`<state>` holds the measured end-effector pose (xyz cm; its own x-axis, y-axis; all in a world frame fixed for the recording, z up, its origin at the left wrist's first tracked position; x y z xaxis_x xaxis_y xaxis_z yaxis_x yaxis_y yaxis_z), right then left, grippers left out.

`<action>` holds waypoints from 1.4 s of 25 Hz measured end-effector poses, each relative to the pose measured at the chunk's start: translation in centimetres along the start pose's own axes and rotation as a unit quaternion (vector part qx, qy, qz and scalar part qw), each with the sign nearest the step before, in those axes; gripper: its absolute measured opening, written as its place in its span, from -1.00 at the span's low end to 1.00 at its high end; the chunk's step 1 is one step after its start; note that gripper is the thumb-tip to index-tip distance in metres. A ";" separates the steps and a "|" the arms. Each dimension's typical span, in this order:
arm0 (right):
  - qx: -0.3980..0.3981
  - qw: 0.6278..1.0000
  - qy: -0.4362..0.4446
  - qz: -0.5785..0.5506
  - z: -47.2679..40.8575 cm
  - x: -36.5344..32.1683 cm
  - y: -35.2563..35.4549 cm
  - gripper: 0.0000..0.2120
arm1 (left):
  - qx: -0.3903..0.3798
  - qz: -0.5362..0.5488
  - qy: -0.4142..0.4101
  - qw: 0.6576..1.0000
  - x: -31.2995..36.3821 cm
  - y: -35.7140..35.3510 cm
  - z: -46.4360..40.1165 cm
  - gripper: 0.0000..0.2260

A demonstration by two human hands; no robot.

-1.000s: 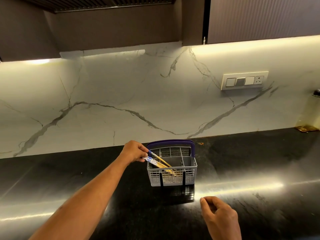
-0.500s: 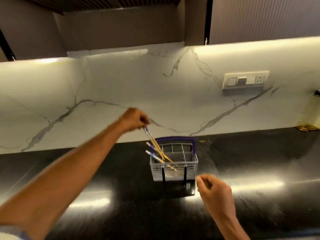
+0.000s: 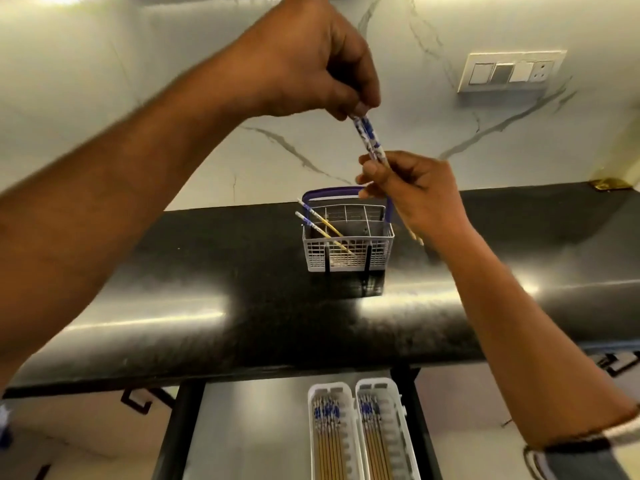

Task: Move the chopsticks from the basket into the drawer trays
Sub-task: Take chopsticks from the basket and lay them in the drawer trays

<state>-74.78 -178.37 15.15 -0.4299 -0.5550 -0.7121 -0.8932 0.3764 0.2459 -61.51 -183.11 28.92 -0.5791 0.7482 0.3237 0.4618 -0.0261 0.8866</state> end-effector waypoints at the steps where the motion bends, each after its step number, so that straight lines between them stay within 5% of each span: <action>1: 0.002 0.999 -0.013 -0.050 0.7 0.0 0.0 -0.80 | -0.004 0.005 0.001 1.000 -0.3 -0.1 0.2 -0.82; 12: -0.094 0.973 -0.169 -0.125 8.7 1.8 -1.9 -0.85 | -0.111 0.094 0.053 0.988 -2.6 -1.9 2.0 -0.86; 22: -0.093 0.945 -0.282 -0.139 17.8 4.3 -2.4 -0.83 | -0.173 0.254 0.112 0.945 -4.9 -12.4 6.6 -0.74; 27: -0.082 0.914 -0.397 -0.020 28.5 8.6 -2.6 -0.85 | -0.151 0.436 0.254 0.850 -9.5 -22.6 13.6 -0.38; 31: -0.088 0.835 -0.512 0.182 36.8 12.8 -2.5 -0.79 | -0.167 0.479 0.374 0.776 -12.5 -29.6 20.5 -0.50; 35: -0.131 0.811 -0.515 0.245 38.8 14.4 -4.6 -0.76 | -0.182 0.500 0.435 0.726 -13.1 -33.4 25.2 -0.66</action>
<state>-71.75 -159.30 -21.76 -0.5237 0.5788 -0.6251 -0.7037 0.1197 0.7003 -52.43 -175.30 -13.28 -0.3549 -0.4642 0.8116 0.8271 -0.5606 0.0410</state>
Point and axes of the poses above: each hand's wrist, its own z-axis away from the middle knuckle, its own y-axis out of the back of the hand, x = y × z, the point moved 6 cm from there along -z, towards the middle knuckle, and after that the axes turned 13 degrees about y, right-handed, at the moved point
